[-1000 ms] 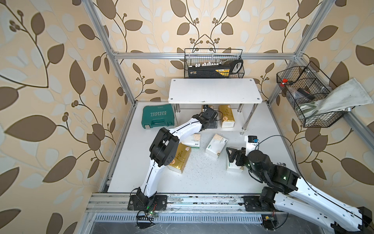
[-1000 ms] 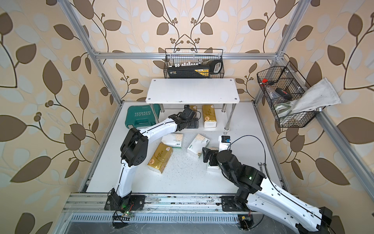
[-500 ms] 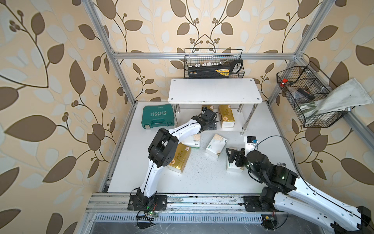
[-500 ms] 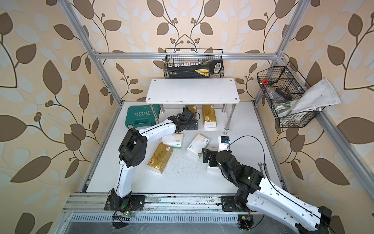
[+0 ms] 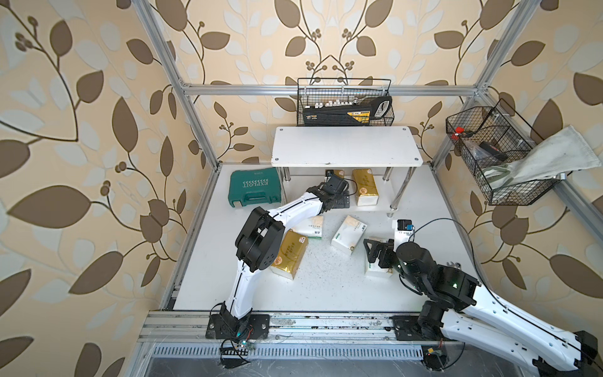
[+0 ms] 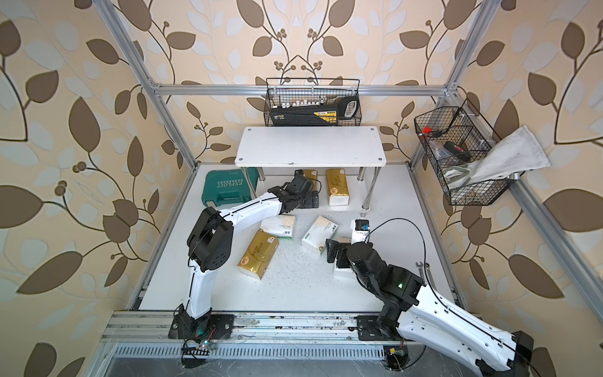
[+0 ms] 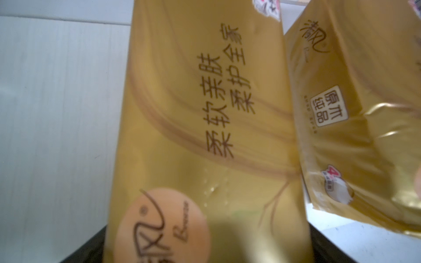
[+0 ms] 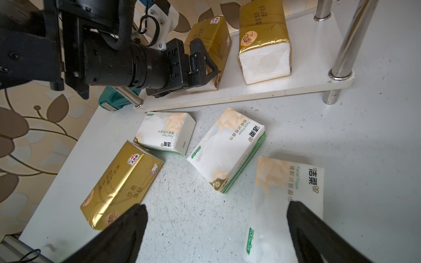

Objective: Place the tissue boxes on the shelf by color
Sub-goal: Place a box of tissues on the shelf.

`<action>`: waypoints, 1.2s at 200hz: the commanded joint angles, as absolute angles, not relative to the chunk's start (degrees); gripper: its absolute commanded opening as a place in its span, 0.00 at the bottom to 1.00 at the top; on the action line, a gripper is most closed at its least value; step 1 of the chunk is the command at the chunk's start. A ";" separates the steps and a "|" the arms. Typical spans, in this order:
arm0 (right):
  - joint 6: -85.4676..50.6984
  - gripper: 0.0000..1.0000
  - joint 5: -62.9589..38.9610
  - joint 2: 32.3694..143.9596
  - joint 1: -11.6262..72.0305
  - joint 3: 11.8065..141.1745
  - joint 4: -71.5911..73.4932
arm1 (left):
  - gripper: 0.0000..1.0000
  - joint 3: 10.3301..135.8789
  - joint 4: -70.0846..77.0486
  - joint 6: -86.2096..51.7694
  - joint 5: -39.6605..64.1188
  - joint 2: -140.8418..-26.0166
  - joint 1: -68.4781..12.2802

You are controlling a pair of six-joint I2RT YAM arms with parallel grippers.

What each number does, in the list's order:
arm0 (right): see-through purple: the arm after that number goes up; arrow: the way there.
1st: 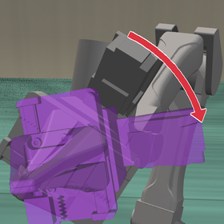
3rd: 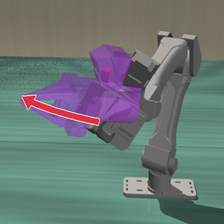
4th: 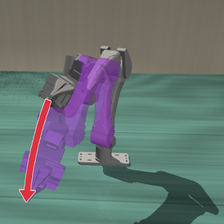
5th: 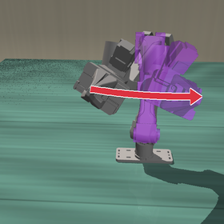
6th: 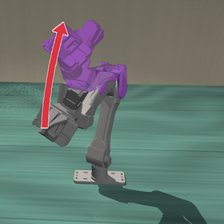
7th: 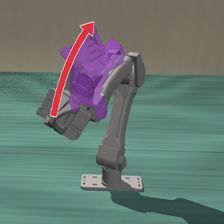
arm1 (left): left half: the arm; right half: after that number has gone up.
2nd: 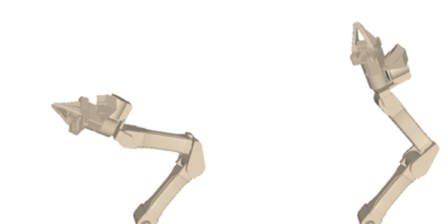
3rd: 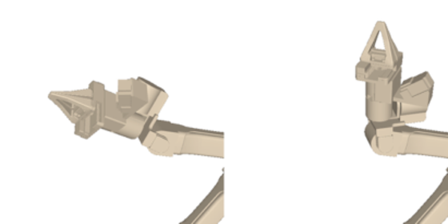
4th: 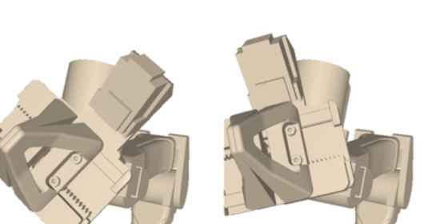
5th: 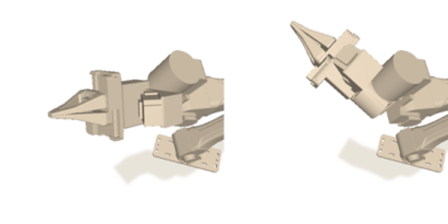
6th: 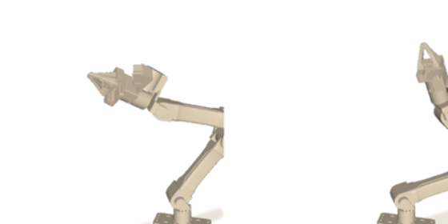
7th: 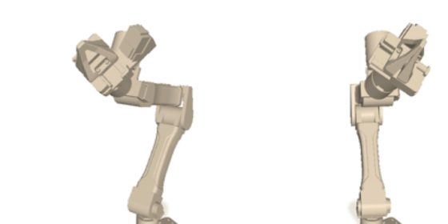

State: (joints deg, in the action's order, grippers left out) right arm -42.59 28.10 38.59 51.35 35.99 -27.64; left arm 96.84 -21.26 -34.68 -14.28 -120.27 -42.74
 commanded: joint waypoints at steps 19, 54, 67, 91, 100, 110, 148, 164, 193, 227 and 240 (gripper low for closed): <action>-43.07 0.99 27.95 39.05 51.11 34.98 -27.11 | 0.99 96.31 -19.52 -34.97 -12.48 -115.93 -42.98; -42.98 0.99 27.87 39.37 51.16 34.93 -26.90 | 0.99 96.52 -20.39 -34.51 -12.70 -116.06 -42.98; -42.93 0.99 27.84 39.45 51.15 35.07 -26.86 | 0.99 96.09 -20.19 -34.60 -12.84 -115.79 -43.02; -42.85 0.99 27.60 39.83 51.05 35.07 -26.50 | 0.99 95.59 -20.15 -34.78 -12.64 -114.81 -43.11; -42.80 0.99 27.51 40.07 51.01 35.07 -26.41 | 0.99 95.29 -20.13 -34.72 -12.66 -114.33 -43.15; -42.80 0.99 27.43 40.30 50.98 35.07 -26.21 | 0.99 94.94 -20.15 -34.58 -12.55 -113.71 -43.15; -42.72 0.99 27.37 40.45 50.98 34.88 -26.16 | 0.99 93.30 -22.05 -33.93 -13.26 -111.45 -43.18; -42.71 0.99 27.38 40.34 50.98 34.80 -26.11 | 0.99 91.27 -22.15 -33.81 -13.53 -109.76 -43.20; -42.54 0.99 27.16 40.21 50.97 34.54 -26.21 | 0.99 86.98 -22.41 -33.87 -13.63 -105.64 -43.42; -42.45 0.99 26.82 39.68 50.98 34.38 -26.67 | 0.99 80.39 -23.55 -33.73 -14.18 -98.80 -44.77; -42.41 0.99 26.81 39.48 50.95 34.20 -26.57 | 0.99 77.51 -23.87 -33.88 -14.66 -95.55 -45.56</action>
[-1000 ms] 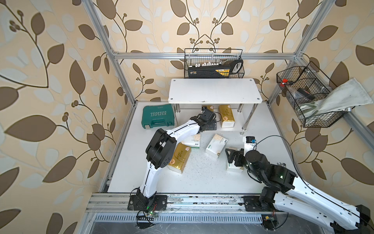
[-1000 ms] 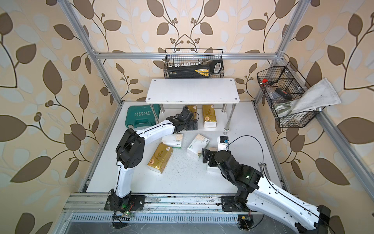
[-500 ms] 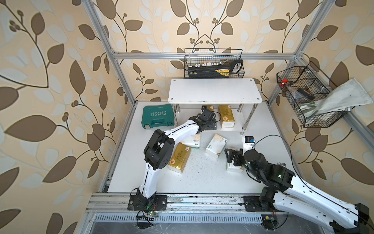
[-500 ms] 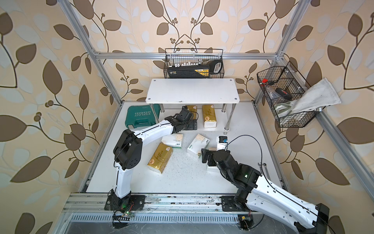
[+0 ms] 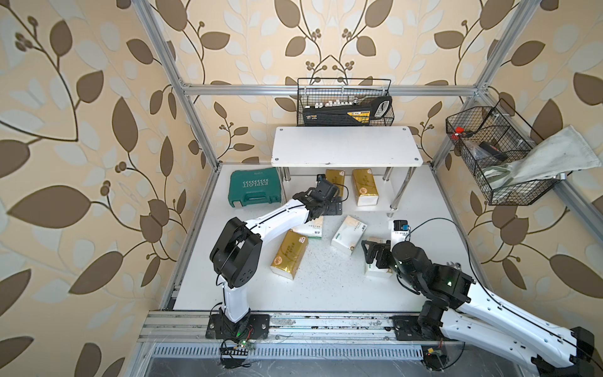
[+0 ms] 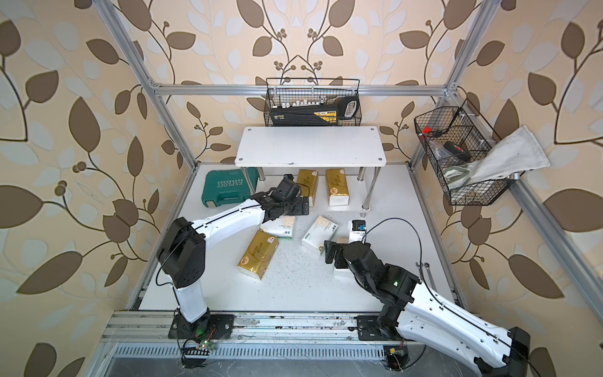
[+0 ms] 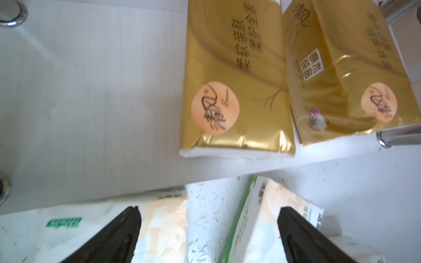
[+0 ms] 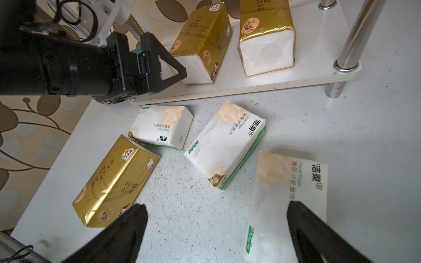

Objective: Place the tissue boxes on the shelf by color
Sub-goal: Place a box of tissues on the shelf, then pick up the box of tissues from the center of the board.

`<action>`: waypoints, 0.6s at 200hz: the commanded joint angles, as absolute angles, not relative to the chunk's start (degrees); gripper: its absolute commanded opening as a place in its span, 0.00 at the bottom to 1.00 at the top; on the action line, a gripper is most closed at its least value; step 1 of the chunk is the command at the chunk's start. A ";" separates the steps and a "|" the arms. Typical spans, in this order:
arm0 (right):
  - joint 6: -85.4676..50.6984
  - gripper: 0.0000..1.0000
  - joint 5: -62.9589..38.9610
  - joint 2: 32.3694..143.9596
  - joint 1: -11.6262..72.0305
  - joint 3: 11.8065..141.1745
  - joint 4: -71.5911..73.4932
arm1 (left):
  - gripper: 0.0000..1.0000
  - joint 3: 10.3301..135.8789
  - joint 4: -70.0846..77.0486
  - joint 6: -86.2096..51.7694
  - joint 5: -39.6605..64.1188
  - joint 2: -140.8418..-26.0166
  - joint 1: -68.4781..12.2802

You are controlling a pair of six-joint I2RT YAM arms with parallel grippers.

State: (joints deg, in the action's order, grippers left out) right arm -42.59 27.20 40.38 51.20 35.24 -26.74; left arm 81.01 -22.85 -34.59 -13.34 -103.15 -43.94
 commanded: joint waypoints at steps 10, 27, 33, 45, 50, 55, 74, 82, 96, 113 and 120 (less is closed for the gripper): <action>-42.28 0.99 26.77 39.40 50.95 34.19 -26.46 | 0.99 75.23 -24.38 -34.30 -15.00 -93.12 -46.19; -41.93 0.99 26.71 39.31 50.84 34.25 -26.52 | 0.99 71.52 -25.15 -35.60 -16.49 -88.90 -46.93; -41.92 0.99 26.68 39.28 50.89 34.19 -26.47 | 0.99 70.23 -25.30 -36.21 -16.93 -87.56 -46.93; -41.88 0.99 26.68 39.13 50.83 34.10 -26.15 | 0.99 68.26 -25.90 -37.02 -18.56 -85.18 -46.93; -41.75 0.99 26.59 39.26 50.89 34.02 -26.01 | 0.99 67.60 -26.30 -37.32 -19.30 -84.27 -46.93; -41.68 0.99 26.50 39.33 50.80 34.06 -25.86 | 0.99 67.02 -26.87 -37.67 -20.10 -83.43 -46.98; -41.66 0.99 25.81 39.77 50.76 34.34 -25.93 | 0.99 64.35 -29.96 -39.31 -22.74 -79.13 -46.93; -41.66 0.99 25.40 39.95 50.79 34.45 -26.00 | 0.99 63.09 -31.67 -40.29 -23.77 -77.63 -46.93; -41.66 0.99 24.93 40.06 50.76 34.45 -26.02 | 0.99 60.66 -35.06 -42.42 -25.03 -74.68 -46.93; -41.75 0.99 24.42 40.12 50.76 34.45 -25.85 | 0.99 57.61 -39.13 -45.19 -25.01 -70.82 -46.93; -41.75 0.99 24.21 40.16 50.78 34.54 -25.74 | 0.99 56.52 -40.93 -46.50 -25.03 -69.27 -46.93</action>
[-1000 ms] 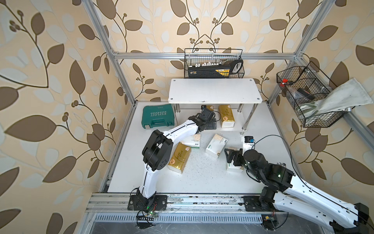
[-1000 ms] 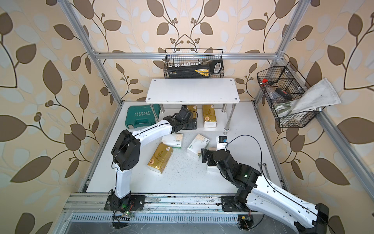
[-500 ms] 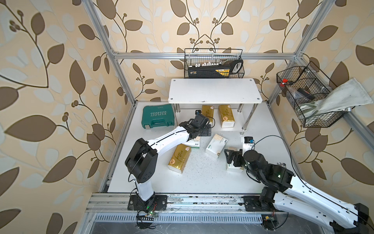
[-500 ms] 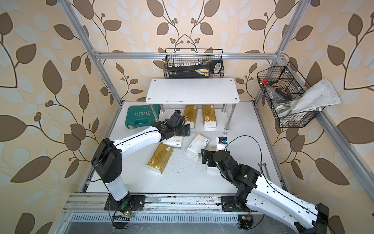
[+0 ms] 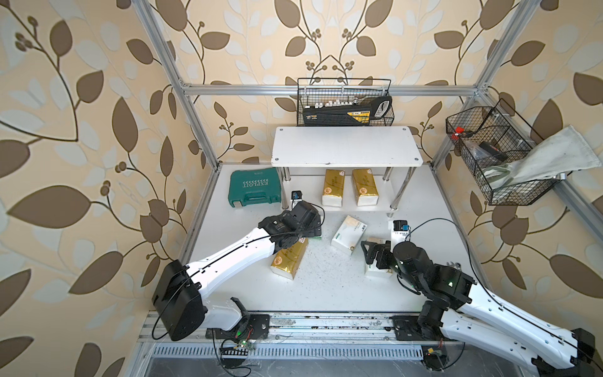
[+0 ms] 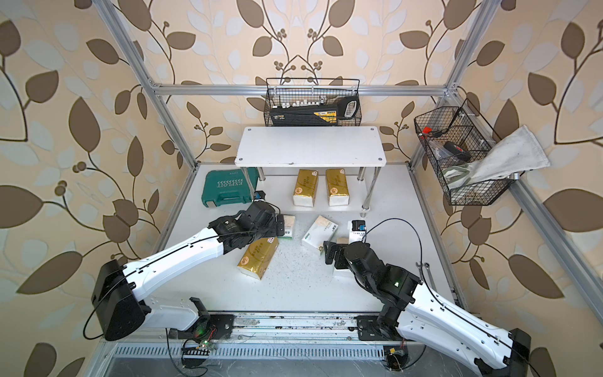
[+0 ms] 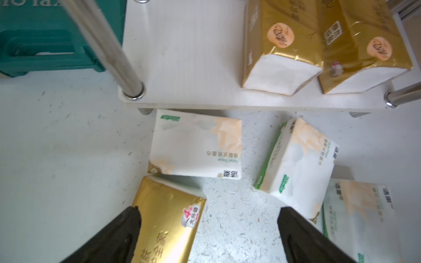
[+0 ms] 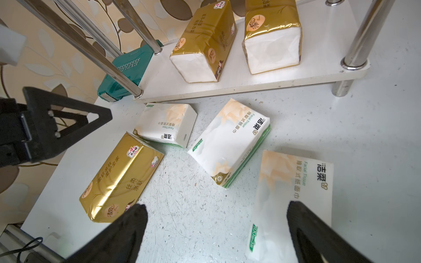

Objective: Place the tissue boxes on the shelf by color
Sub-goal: Pick up the box of tissues from the center of the board.

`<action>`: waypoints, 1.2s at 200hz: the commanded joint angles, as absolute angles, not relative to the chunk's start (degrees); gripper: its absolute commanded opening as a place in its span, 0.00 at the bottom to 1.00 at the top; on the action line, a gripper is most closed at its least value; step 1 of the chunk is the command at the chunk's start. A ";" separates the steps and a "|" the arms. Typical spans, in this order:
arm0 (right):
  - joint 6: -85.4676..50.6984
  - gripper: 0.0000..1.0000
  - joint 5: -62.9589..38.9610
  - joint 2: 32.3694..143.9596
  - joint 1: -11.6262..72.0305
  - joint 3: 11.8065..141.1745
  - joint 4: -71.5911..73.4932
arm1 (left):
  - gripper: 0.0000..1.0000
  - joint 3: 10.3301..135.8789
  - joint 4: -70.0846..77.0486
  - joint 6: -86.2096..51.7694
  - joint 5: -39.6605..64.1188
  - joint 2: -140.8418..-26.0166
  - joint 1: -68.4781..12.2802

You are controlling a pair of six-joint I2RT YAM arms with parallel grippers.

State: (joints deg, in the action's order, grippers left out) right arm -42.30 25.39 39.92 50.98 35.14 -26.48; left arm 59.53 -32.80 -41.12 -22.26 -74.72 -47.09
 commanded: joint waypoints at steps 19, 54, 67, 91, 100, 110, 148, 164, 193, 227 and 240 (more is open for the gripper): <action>-41.83 0.99 23.78 40.55 50.63 34.61 -25.41 | 0.99 53.55 -45.05 -50.04 -24.31 -65.50 -46.98; -41.92 0.99 22.91 41.24 50.65 34.63 -24.49 | 0.99 48.45 -46.18 -54.70 -21.56 -61.97 -46.93; -41.92 0.99 22.69 41.44 50.63 34.55 -24.35 | 0.99 47.04 -45.76 -55.52 -20.76 -62.58 -46.96; -42.01 0.99 22.60 41.18 50.65 34.46 -24.43 | 0.99 44.91 -44.79 -56.55 -19.26 -65.28 -46.93; -42.09 0.99 22.64 41.03 50.66 34.37 -24.40 | 0.99 44.10 -44.39 -56.93 -18.84 -66.25 -46.93; -42.21 0.99 22.58 40.64 50.63 34.19 -24.48 | 0.99 43.17 -43.66 -57.25 -18.54 -67.08 -46.93; -42.36 0.99 22.45 40.01 50.70 33.82 -24.72 | 0.99 40.80 -39.63 -56.16 -13.84 -68.17 -46.96; -42.36 0.99 22.47 39.94 50.69 33.82 -24.83 | 0.99 39.84 -37.81 -55.47 -11.26 -66.97 -47.10; -42.53 0.99 22.40 39.82 50.69 33.75 -24.70 | 0.99 38.32 -35.77 -55.78 -8.82 -64.38 -48.78; -42.71 0.99 22.08 39.85 50.66 33.82 -24.61 | 0.99 39.47 -40.73 -59.56 -14.36 -63.37 -51.86; -42.80 0.99 22.05 39.98 50.64 33.87 -24.50 | 0.99 40.61 -44.27 -61.29 -17.55 -63.54 -52.21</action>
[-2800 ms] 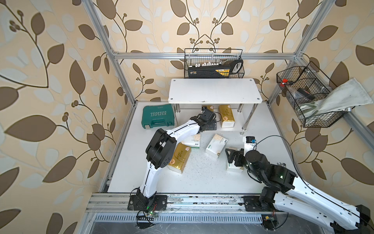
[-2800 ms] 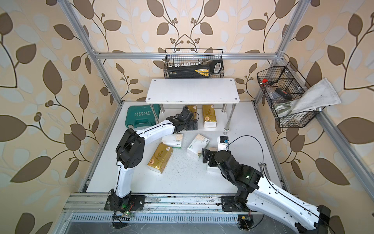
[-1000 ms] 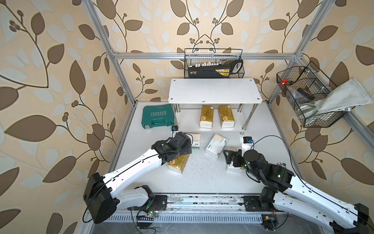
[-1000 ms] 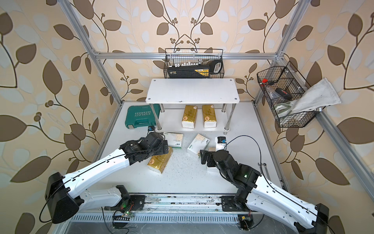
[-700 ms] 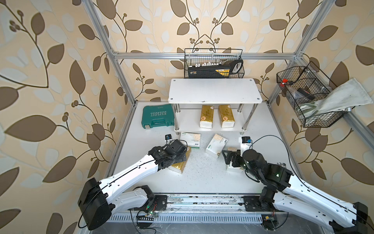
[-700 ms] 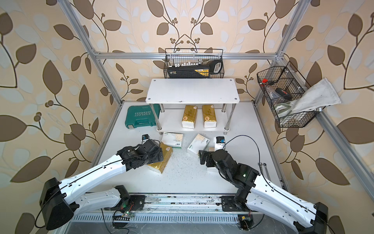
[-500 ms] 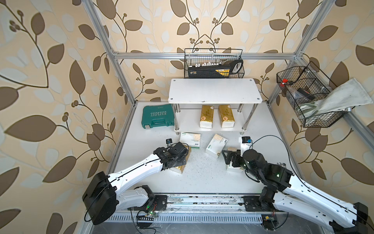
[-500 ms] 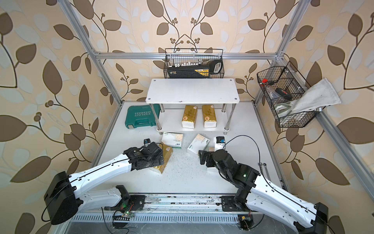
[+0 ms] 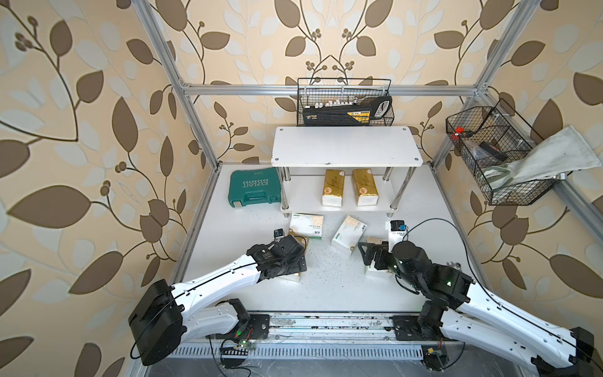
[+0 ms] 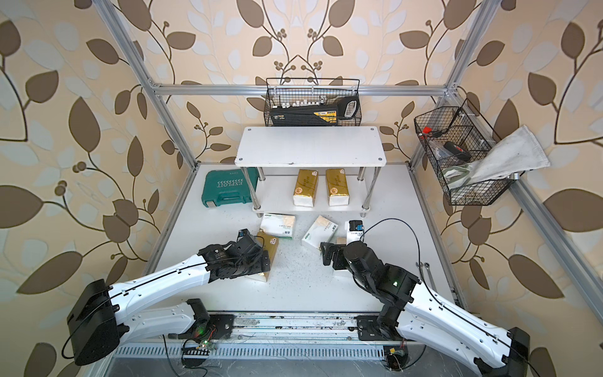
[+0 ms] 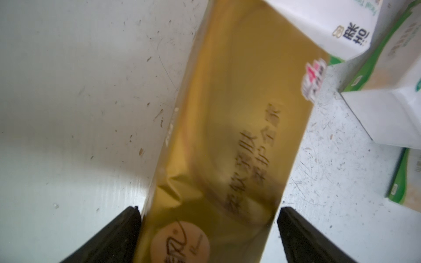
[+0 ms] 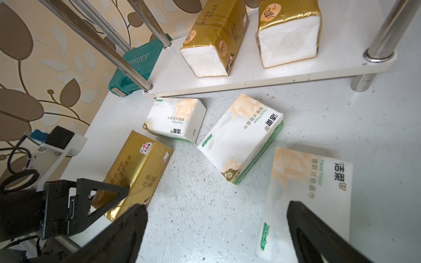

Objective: Place the tissue boxes on the shelf by color
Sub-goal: Pick up the box of tissues from the center of the board.

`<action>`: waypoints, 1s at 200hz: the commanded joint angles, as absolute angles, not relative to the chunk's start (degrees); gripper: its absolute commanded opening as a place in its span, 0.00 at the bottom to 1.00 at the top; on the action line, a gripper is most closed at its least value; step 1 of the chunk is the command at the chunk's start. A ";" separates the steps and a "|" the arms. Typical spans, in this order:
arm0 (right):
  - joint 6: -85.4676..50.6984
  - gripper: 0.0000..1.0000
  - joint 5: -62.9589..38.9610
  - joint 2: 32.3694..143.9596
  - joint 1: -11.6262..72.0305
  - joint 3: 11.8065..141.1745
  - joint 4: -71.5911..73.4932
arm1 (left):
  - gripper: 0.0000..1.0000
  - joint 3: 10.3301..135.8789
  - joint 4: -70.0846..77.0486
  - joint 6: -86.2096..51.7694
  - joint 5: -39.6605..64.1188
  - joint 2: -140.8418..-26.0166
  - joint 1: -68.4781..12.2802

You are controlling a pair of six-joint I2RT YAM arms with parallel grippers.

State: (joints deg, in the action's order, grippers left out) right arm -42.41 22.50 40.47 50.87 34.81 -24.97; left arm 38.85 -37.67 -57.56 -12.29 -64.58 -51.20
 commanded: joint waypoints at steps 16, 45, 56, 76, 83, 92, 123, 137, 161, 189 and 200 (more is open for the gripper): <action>-42.80 0.99 21.93 40.10 50.61 34.08 -24.44 | 0.99 41.22 -44.89 -60.88 -18.48 -64.34 -52.38; -42.80 0.99 22.07 40.09 50.68 34.19 -24.63 | 0.99 41.22 -43.39 -60.75 -18.02 -67.28 -53.56; -42.80 0.99 22.12 39.99 50.66 34.19 -24.60 | 0.99 41.13 -42.60 -60.81 -18.14 -68.35 -54.65; -42.82 0.99 22.23 39.82 50.66 34.19 -24.74 | 0.99 40.87 -41.43 -61.46 -18.37 -70.14 -56.23; -42.89 0.99 22.17 39.81 50.65 34.19 -24.79 | 0.99 40.79 -41.16 -61.89 -18.32 -70.72 -56.61; -42.81 0.99 22.20 39.79 50.63 34.19 -24.87 | 0.99 40.55 -40.67 -62.36 -18.32 -71.46 -57.01; -42.63 0.99 22.25 39.63 50.70 34.42 -25.36 | 0.99 39.07 -39.39 -64.58 -19.00 -73.44 -58.22; -42.45 0.99 22.41 39.40 50.67 34.52 -25.68 | 0.99 37.99 -38.71 -65.62 -19.80 -73.99 -58.33; -42.32 0.99 22.43 39.13 50.60 34.61 -26.18 | 0.99 36.62 -37.17 -66.71 -21.47 -74.44 -58.48; -42.19 0.99 22.26 39.10 50.61 34.84 -26.50 | 0.98 35.84 -35.57 -66.89 -23.55 -74.53 -58.81; -42.19 0.99 22.19 39.14 50.57 34.97 -26.55 | 0.95 35.63 -34.95 -66.63 -23.95 -74.24 -59.21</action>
